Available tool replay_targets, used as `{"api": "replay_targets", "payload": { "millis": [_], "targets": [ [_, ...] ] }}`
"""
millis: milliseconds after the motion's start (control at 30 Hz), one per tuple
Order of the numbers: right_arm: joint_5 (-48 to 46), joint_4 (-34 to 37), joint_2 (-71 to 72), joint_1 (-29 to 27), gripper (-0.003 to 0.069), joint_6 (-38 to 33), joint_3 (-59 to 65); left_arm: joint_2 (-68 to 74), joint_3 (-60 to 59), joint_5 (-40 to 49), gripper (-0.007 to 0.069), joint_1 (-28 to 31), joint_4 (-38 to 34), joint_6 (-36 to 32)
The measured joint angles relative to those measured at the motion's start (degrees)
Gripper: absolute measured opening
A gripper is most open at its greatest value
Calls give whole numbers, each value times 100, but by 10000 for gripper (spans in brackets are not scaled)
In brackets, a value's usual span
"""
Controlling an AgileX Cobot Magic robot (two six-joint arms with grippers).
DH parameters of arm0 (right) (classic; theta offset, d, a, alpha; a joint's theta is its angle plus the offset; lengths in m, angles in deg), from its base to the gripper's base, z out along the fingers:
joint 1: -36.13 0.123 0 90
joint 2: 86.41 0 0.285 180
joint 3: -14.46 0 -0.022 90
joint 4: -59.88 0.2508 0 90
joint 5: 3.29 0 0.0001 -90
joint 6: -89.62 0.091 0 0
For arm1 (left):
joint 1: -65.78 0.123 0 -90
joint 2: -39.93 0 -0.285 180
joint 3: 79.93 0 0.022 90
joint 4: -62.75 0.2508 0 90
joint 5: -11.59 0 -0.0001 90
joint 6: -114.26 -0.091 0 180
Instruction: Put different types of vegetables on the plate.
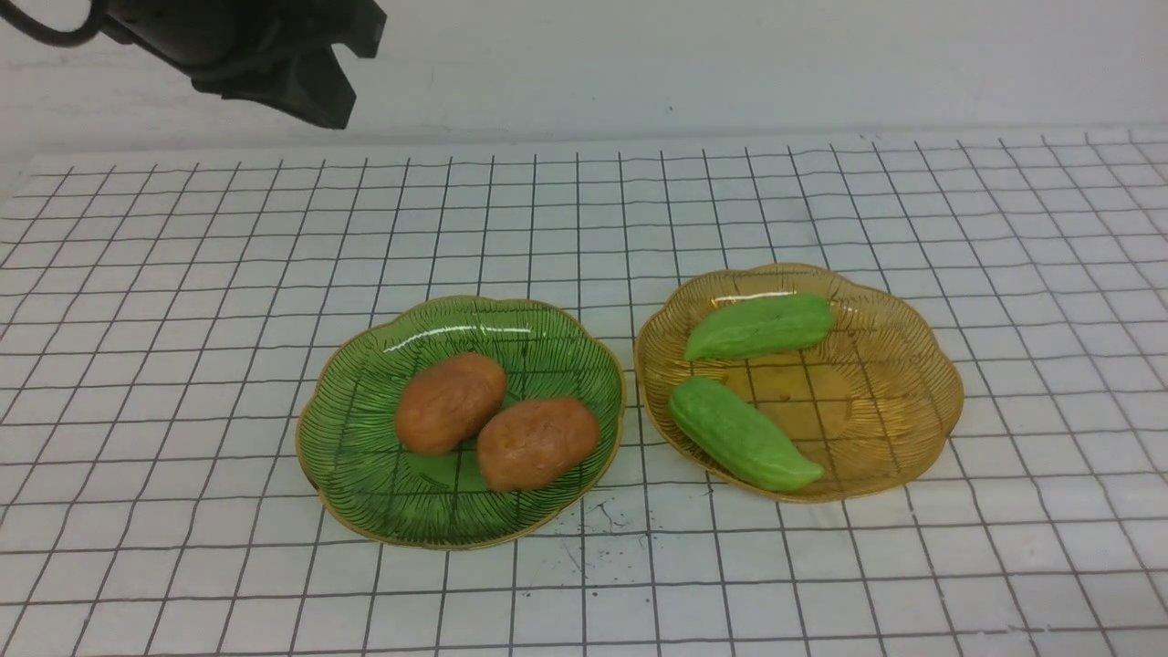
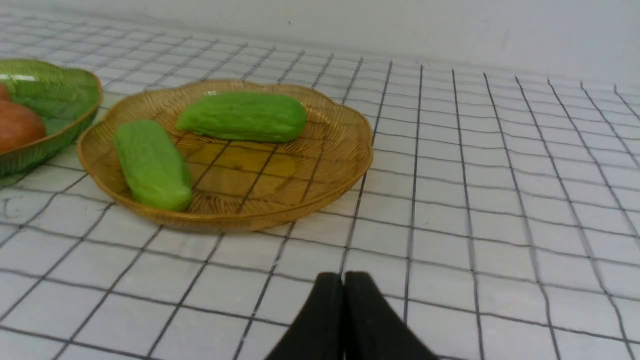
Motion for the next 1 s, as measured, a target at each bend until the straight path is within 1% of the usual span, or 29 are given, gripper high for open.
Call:
{"api": "replay_targets", "payload": {
  "millis": [100,200,400,567,667,700,867,1000],
  "targets": [
    [-59,-313,0,-161,-15,0,0,-366,-481,4,-8,0,0,0],
    [-83,-429,0,-218,-15,-5,-5,-668,-834,4,-8,0,0,0],
    [-87,-447,0,-256,-15,-5,-5,-1511,-1547,4,-8,0,5,0],
    [-89,-454,0,-256,-15,-5,-5,-2612,-2477,6,-8,0,5,0],
    [-89,-454,0,-256,-15,-5,-5,-2954,-2936,6,-8,0,5,0],
    [-89,-454,0,-256,-15,-5,-5,-3328,-3357,11,-8,0,5,0],
    [-89,-454,0,-256,-15,1,-5,-4019,-4144,13,-8,0,5,-23],
    [-100,-418,0,-256,-15,230,-5,-4866,-4847,13,-8,0,5,-38]
  ]
}}
